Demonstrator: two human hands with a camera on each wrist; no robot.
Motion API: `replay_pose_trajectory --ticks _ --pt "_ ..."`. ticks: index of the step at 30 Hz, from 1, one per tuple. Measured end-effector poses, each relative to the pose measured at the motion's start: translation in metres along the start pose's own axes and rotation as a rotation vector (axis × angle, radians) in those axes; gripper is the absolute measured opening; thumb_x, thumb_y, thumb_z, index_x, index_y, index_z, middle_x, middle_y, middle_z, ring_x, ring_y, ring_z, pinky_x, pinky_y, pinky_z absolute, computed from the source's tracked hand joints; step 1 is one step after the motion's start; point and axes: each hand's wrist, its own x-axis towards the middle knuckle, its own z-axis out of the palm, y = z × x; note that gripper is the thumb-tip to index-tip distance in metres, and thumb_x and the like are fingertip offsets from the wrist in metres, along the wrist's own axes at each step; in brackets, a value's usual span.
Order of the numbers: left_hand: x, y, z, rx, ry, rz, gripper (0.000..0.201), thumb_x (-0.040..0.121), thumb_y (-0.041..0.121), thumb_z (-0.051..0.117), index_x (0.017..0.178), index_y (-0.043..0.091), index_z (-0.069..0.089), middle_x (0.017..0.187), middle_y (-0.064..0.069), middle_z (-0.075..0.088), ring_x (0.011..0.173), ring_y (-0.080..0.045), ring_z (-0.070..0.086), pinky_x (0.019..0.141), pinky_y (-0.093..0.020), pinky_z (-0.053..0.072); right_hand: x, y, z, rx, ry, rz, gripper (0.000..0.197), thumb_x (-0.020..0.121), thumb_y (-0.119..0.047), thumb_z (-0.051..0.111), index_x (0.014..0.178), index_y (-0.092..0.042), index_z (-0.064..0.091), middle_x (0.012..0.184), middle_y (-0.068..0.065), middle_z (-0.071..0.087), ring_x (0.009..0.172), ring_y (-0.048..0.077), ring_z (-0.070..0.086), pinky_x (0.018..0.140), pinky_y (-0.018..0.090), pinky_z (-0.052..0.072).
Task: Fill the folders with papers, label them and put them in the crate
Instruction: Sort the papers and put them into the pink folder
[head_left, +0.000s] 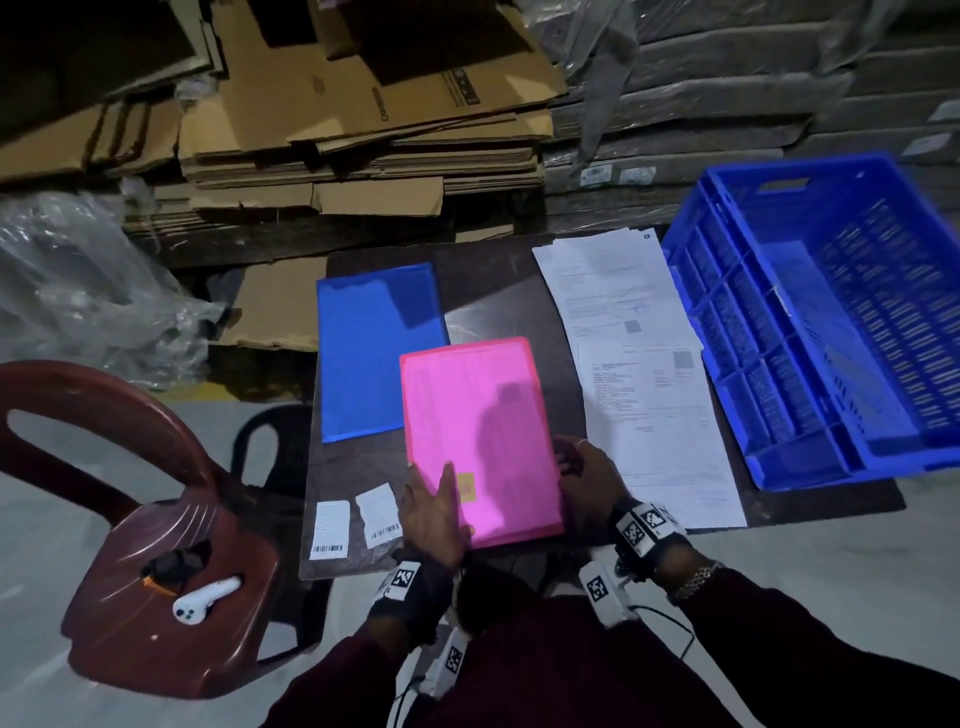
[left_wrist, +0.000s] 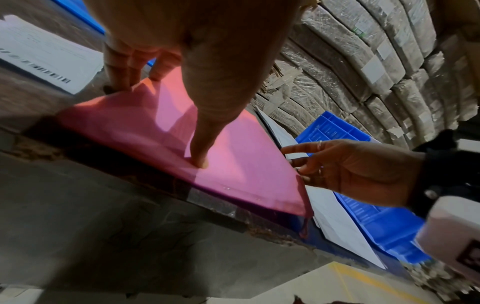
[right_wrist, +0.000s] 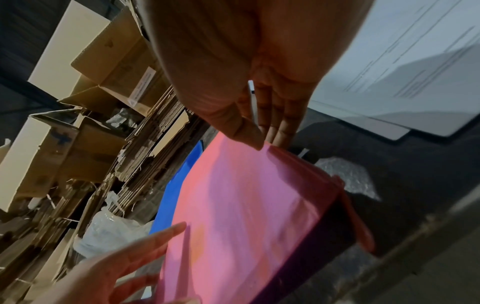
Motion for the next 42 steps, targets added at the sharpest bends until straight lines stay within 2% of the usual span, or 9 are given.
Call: replay_pose_trajectory --ticks 6,10,20,22,24,28,33,37,42 --pt "0.005 -0.004 0.005 0.030 -0.018 0.050 0.120 0.010 0.036 0.100 0.123 0.011 0.067 0.125 -0.042 0.052 0.096 -0.058 0.059 0.062 -0.051 0.056 0.027 -0.001 0.001 -0.052 -0.023 -0.041 0.046 0.069 -0.003 0.054 0.112 -0.017 0.062 0.092 -0.001 0.073 0.086 0.019 0.070 0.080 0.043 0.059" --pt "-0.001 -0.006 0.002 0.161 -0.007 0.093 0.116 0.046 0.053 0.091 0.145 0.019 0.042 0.145 -0.036 0.035 0.125 -0.052 0.047 0.092 -0.054 0.049 0.073 0.054 0.006 -0.166 -0.068 -0.039 0.058 0.060 -0.028 0.064 0.118 -0.025 0.055 0.106 -0.005 0.070 0.096 0.016 0.068 0.082 0.046 0.058" --pt "0.007 -0.016 0.015 0.067 -0.120 0.213 0.095 0.054 0.025 0.093 0.136 0.013 0.046 0.135 -0.038 0.045 0.117 -0.055 0.054 0.084 -0.061 0.053 0.017 -0.029 -0.002 -0.221 -0.030 -0.115 0.061 0.075 -0.003 0.072 0.133 -0.009 0.055 0.120 0.018 0.060 0.104 0.032 0.061 0.091 0.045 0.052" --pt "0.011 -0.015 0.014 0.132 -0.054 0.233 0.057 0.084 0.042 0.067 0.131 0.014 0.051 0.134 -0.036 0.048 0.110 -0.051 0.060 0.078 -0.058 0.055 0.007 -0.030 -0.011 -0.225 -0.102 -0.130 0.054 0.080 -0.003 0.072 0.131 -0.010 0.058 0.115 0.016 0.065 0.102 0.029 0.065 0.093 0.042 0.053" --pt "0.009 -0.002 0.004 0.171 -0.081 0.213 0.086 0.086 0.076 0.025 0.142 0.014 0.045 0.146 -0.032 0.039 0.128 -0.045 0.048 0.096 -0.056 0.048 -0.003 -0.028 -0.022 -0.176 -0.183 -0.120 0.053 0.081 -0.003 0.072 0.132 -0.010 0.058 0.114 0.012 0.069 0.105 0.027 0.067 0.097 0.039 0.053" --pt "0.010 0.027 -0.001 0.098 -0.075 0.298 0.093 0.087 0.060 0.057 0.156 0.019 0.010 0.163 -0.014 0.000 0.151 -0.028 0.004 0.120 -0.044 0.016 -0.015 -0.011 -0.054 -0.181 -0.078 -0.107 0.051 0.079 -0.018 0.073 0.128 -0.020 0.063 0.120 0.002 0.065 0.109 0.018 0.062 0.095 0.037 0.053" --pt "0.025 0.074 0.001 -0.028 -0.151 0.462 0.083 0.080 0.052 0.071 0.148 0.020 0.038 0.119 -0.016 0.064 0.110 -0.035 0.061 0.089 -0.040 0.049 -0.022 0.022 -0.106 -0.250 0.124 -0.124 0.045 0.084 -0.001 0.070 0.127 -0.014 0.063 0.118 0.000 0.057 0.109 0.012 0.057 0.093 0.015 0.049" --pt "0.029 0.125 -0.007 -0.069 -0.195 0.585 0.060 0.081 0.044 0.068 0.133 0.025 0.045 0.113 -0.014 0.066 0.101 -0.032 0.062 0.084 -0.037 0.051 -0.016 0.047 -0.139 -0.368 0.119 -0.103 0.041 0.087 -0.006 0.068 0.126 -0.014 0.062 0.127 0.007 0.056 0.110 0.023 0.061 0.099 0.032 0.051" --pt "0.035 0.173 0.011 -0.036 -0.223 0.473 0.057 0.080 0.031 0.074 0.130 0.018 0.049 0.122 -0.003 0.056 0.114 -0.026 0.053 0.088 -0.032 0.045 -0.002 0.069 -0.166 -0.417 0.155 -0.020 0.054 0.083 -0.001 0.066 0.135 -0.008 0.053 0.142 0.011 0.043 0.137 0.024 0.040 0.104 0.006 0.027"
